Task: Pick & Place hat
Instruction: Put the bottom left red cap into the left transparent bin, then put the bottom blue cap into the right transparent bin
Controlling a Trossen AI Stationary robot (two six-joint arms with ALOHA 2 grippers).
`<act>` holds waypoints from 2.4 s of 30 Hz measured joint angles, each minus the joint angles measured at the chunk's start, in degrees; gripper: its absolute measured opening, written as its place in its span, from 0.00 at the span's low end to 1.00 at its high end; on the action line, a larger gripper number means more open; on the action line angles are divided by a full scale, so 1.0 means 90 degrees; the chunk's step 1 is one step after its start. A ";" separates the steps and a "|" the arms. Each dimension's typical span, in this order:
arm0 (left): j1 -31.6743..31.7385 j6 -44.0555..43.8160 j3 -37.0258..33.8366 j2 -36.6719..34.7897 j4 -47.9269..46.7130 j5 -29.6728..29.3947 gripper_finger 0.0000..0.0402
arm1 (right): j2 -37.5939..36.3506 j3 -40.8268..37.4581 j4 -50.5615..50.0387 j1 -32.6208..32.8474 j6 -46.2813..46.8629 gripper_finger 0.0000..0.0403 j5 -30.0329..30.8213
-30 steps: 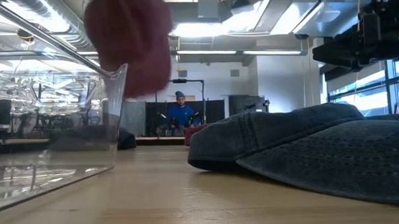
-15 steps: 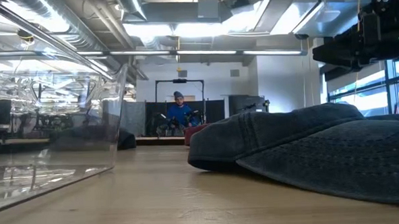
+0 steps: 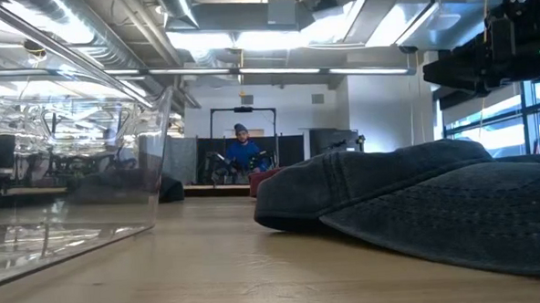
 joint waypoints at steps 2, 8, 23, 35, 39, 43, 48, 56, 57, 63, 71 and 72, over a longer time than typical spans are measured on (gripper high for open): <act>-0.0146 -0.0195 -0.0003 0.0158 0.0003 0.0134 0.10 | 0.0000 0.0000 0.0000 0.0000 0.0000 0.45 0.0000; -0.0627 -0.0932 -0.0271 0.0402 0.0016 0.0399 0.10 | 0.0001 0.0000 0.0000 0.0001 0.0000 0.45 0.0000; -0.1089 -0.1614 -0.2436 -0.0469 0.0008 0.0303 0.10 | 0.0000 0.0000 0.0002 0.0000 0.0027 0.45 0.0000; -0.1083 -0.0725 -0.3482 -0.0569 0.0005 0.0312 0.16 | 0.0001 0.0000 0.0002 0.0002 0.0000 0.45 0.0000; -0.1084 -0.0594 -0.3659 -0.0567 0.0003 0.0159 0.25 | 0.0000 0.0000 0.0000 0.0002 0.0000 0.45 0.0000; -0.1082 -0.0405 -0.3712 -0.0567 0.0004 0.0146 0.28 | 0.0000 0.0000 0.0000 0.0001 -0.0001 0.45 0.0000; -0.1074 0.0049 -0.3712 -0.0600 0.0003 0.0207 0.28 | 0.0000 0.0000 0.0002 0.0000 -0.0002 0.45 0.0000; -0.1072 -0.0919 -0.3712 -0.0955 0.0003 0.0168 0.41 | 0.0000 0.0000 0.0000 0.0000 -0.0007 0.45 0.0000; -0.1072 -0.1082 -0.3712 -0.1054 0.0003 0.0138 0.43 | 0.0000 0.0000 0.0002 0.0002 -0.0005 0.45 0.0000; -0.1074 -0.1843 -0.3710 -0.1660 0.0057 -0.0738 0.49 | 0.0000 0.0000 0.0055 0.0000 0.0478 0.45 -0.0060; -0.0759 -0.0950 -0.3707 -0.2349 0.1534 -0.3483 0.49 | 0.0000 0.0002 0.0496 0.0002 0.0703 0.45 -0.1036; -0.0643 -0.0640 -0.3707 -0.2418 0.1821 -0.3617 0.49 | 0.0002 0.0002 0.0605 0.0002 0.0690 0.45 -0.1158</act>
